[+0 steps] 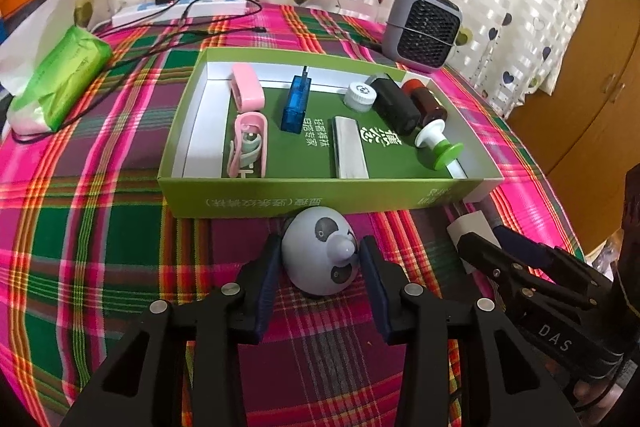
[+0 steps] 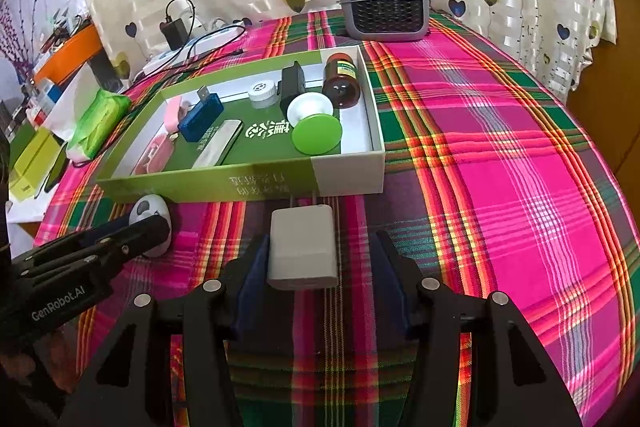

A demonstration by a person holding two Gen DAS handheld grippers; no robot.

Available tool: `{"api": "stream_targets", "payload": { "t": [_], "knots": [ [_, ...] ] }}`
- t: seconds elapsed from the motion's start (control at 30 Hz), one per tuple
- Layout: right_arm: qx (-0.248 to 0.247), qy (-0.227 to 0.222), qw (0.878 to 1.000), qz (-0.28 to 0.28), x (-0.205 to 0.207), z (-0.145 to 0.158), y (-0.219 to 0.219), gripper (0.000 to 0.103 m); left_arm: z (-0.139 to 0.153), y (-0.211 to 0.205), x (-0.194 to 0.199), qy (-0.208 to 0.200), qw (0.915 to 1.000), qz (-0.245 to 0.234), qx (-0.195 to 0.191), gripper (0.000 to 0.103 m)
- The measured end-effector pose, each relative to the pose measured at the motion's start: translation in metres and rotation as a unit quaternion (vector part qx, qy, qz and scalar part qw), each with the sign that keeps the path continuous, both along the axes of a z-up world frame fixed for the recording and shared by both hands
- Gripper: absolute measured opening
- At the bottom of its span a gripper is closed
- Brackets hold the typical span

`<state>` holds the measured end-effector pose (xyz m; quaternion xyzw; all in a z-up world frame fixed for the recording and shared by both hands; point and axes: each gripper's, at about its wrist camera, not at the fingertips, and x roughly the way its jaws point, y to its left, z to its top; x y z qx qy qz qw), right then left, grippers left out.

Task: Organize rigid objects
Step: 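Carry the white round fan and white charger plug over the green tray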

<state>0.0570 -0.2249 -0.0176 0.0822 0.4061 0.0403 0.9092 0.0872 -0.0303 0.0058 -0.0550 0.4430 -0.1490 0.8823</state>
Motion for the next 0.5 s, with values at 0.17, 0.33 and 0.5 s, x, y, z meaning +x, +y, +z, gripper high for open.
{"api": "stream_targets", "payload": {
  "t": [0.17, 0.33, 0.5],
  "knots": [
    [0.006, -0.001, 1.0, 0.003, 0.0, 0.0001, -0.0015, 0.053, -0.0001, 0.0023, -0.0014, -0.001, 1.0, 0.0, -0.006, 0.038],
    [0.005, -0.001, 1.0, 0.0, -0.0004, 0.0004, -0.002, 0.047, 0.0001, 0.0019, -0.0042, -0.004, 1.0, -0.001, -0.004, 0.038],
    [0.004, -0.001, 1.0, -0.004, -0.0007, 0.0003, -0.0036, 0.036, 0.0003, 0.0021, -0.0049, -0.004, 1.0, -0.001, -0.005, 0.038]
  ]
}}
